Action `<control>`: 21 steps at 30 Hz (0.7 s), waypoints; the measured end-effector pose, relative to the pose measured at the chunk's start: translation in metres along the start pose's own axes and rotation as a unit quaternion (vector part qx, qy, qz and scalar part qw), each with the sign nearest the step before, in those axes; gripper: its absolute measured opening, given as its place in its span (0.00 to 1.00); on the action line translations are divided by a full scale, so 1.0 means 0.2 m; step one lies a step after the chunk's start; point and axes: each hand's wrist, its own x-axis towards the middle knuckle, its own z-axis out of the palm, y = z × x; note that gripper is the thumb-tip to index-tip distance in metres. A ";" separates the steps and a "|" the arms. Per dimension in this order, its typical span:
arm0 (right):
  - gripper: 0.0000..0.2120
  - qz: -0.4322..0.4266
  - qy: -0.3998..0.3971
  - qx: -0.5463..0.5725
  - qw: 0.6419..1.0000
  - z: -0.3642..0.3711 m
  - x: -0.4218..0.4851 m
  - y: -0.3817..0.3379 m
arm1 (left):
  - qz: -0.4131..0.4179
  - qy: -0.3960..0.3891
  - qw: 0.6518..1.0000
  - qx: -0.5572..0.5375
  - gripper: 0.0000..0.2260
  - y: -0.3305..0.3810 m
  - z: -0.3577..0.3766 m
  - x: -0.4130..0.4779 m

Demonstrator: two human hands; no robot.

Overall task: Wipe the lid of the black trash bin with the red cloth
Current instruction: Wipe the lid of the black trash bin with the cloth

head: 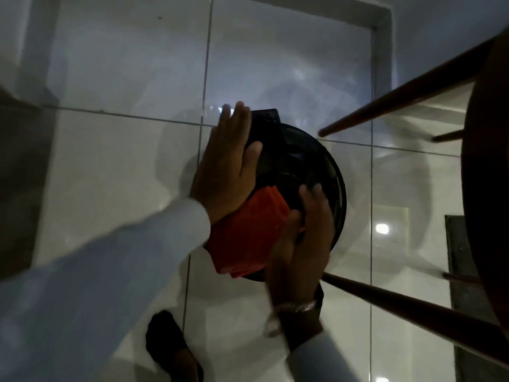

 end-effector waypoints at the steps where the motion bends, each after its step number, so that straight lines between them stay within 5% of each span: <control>1: 0.18 -0.028 0.008 0.020 0.999 -0.02 0.07 0.02 | -0.026 0.056 0.998 -0.020 0.25 0.04 0.02 -0.12; 3: 0.17 -0.091 -0.032 0.000 0.995 -0.04 0.28 0.04 | -0.048 0.093 0.994 -0.026 0.26 0.12 0.09 -0.38; 8: 0.20 -0.224 -0.193 -0.133 0.946 0.07 0.52 0.13 | -0.036 0.072 0.984 0.157 0.29 0.09 0.31 -0.62; 17: 0.23 -0.273 -0.163 -0.175 0.932 0.10 0.51 0.20 | -0.263 0.175 0.936 0.154 0.26 0.11 0.28 -0.43; 21: 0.24 -0.270 -0.165 -0.194 0.929 0.12 0.51 0.20 | -0.273 0.145 0.931 0.193 0.26 0.15 0.24 -0.26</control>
